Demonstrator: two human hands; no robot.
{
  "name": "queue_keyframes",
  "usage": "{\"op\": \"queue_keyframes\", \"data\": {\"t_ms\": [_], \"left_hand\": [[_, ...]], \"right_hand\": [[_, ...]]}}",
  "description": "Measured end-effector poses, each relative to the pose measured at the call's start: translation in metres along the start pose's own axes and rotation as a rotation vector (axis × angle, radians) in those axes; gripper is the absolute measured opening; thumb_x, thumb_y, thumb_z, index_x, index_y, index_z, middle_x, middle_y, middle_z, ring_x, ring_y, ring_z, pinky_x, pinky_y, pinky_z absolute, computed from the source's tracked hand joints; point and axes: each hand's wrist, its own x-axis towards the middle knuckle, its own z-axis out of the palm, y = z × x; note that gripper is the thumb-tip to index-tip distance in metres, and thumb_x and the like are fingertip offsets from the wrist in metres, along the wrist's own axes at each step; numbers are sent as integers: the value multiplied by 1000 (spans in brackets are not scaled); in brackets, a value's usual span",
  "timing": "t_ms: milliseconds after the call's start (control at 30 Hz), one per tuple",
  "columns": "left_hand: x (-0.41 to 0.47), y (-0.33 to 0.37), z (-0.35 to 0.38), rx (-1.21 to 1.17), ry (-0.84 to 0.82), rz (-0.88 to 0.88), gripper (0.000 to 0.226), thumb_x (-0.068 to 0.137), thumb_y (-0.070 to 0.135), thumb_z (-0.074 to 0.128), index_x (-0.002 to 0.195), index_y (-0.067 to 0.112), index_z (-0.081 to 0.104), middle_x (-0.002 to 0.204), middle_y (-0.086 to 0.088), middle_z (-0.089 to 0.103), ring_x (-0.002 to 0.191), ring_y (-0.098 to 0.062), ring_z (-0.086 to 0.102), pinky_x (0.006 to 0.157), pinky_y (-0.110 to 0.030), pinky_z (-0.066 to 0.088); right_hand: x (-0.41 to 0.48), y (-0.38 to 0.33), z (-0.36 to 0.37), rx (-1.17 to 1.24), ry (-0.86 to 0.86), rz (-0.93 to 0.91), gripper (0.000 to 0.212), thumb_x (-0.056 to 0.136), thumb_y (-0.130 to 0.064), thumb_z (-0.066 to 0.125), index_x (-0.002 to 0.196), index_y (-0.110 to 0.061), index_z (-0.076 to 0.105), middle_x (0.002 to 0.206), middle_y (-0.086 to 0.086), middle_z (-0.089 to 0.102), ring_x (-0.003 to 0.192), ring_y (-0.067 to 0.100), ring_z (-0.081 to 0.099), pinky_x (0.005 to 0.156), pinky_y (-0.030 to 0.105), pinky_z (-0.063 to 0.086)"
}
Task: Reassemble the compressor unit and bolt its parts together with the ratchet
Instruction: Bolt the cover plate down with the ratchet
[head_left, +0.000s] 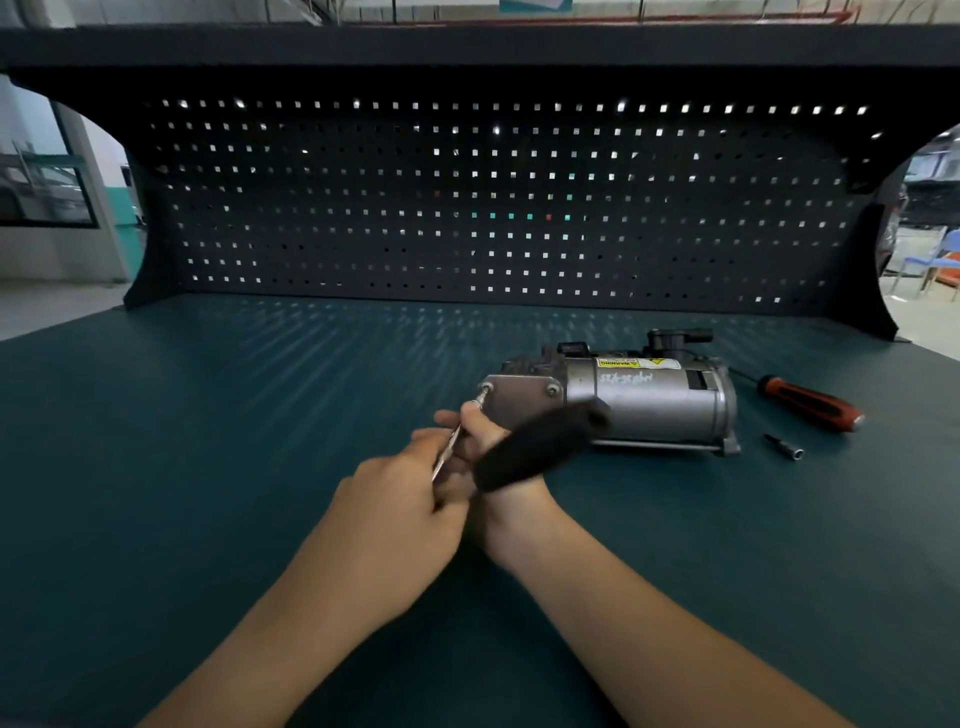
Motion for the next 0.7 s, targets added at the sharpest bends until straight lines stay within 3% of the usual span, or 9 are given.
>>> {"op": "queue_keyframes", "data": {"t_ms": [100, 167, 300, 367, 433, 500, 567, 633, 700], "left_hand": [[2, -2, -1, -353, -69, -165, 21, 92, 21, 49, 80, 25, 66, 52, 11, 60, 37, -3, 44, 41, -13, 31], [1, -2, -1, -767, -94, -364, 24, 94, 19, 49, 86, 24, 70, 55, 1, 61, 32, -5, 35, 33, -16, 27], [1, 3, 0, -1342, -111, -707, 23, 92, 17, 48, 83, 8, 67, 56, -8, 59, 28, -4, 29, 28, -9, 22], [2, 3, -1, -1123, -116, -606, 23, 94, 15, 47, 87, 11, 68, 53, -4, 57, 30, -5, 31, 30, -12, 23], [0, 1, 0, -541, -78, -336, 22, 96, 18, 45, 99, 21, 67, 55, 3, 58, 37, -6, 41, 36, -18, 32], [-1, -1, 4, 142, -31, -17, 33, 95, 29, 42, 126, 25, 49, 77, 5, 65, 65, -8, 59, 55, -22, 43], [-2, -3, 12, 514, 1, 152, 54, 95, 40, 37, 144, 23, 20, 102, 5, 63, 89, -17, 63, 68, -28, 45], [-1, 1, 15, 471, -16, 132, 59, 94, 46, 37, 145, 24, 18, 105, 7, 64, 93, -17, 63, 72, -29, 48], [0, 5, 10, -2, -35, -47, 46, 91, 46, 44, 133, 27, 45, 86, 10, 70, 72, -8, 64, 63, -23, 49]], "right_hand": [[1, 2, -4, -115, 0, -43, 24, 98, -25, 42, 89, -10, 57, 64, 1, 67, 55, 15, 58, 47, 21, 43], [1, 1, -5, -138, -4, -61, 23, 98, -27, 44, 89, -10, 57, 65, 0, 69, 48, 11, 58, 38, 18, 39], [1, -1, -7, -234, 22, -97, 23, 94, -30, 54, 84, -9, 60, 64, -1, 69, 52, 8, 63, 50, 19, 48], [3, -1, -7, -291, 93, -147, 28, 90, -31, 59, 73, -8, 61, 62, 0, 68, 50, 11, 59, 50, 22, 47], [7, -2, -8, -348, 171, -217, 37, 87, -31, 63, 57, -11, 57, 54, -2, 63, 51, 13, 54, 49, 22, 44], [10, -5, -9, -409, 217, -264, 40, 86, -29, 65, 52, -10, 55, 47, -2, 57, 49, 14, 51, 48, 20, 42], [13, -9, -8, -377, 207, -225, 35, 88, -24, 62, 59, -7, 58, 56, 5, 61, 52, 17, 54, 52, 23, 46], [14, -12, -8, -241, 144, -130, 30, 92, -20, 57, 66, -6, 58, 59, 7, 66, 50, 16, 59, 49, 22, 48], [13, -13, -9, -109, 86, -59, 26, 93, -19, 54, 72, -6, 56, 56, 5, 67, 46, 14, 62, 46, 22, 48]]}}
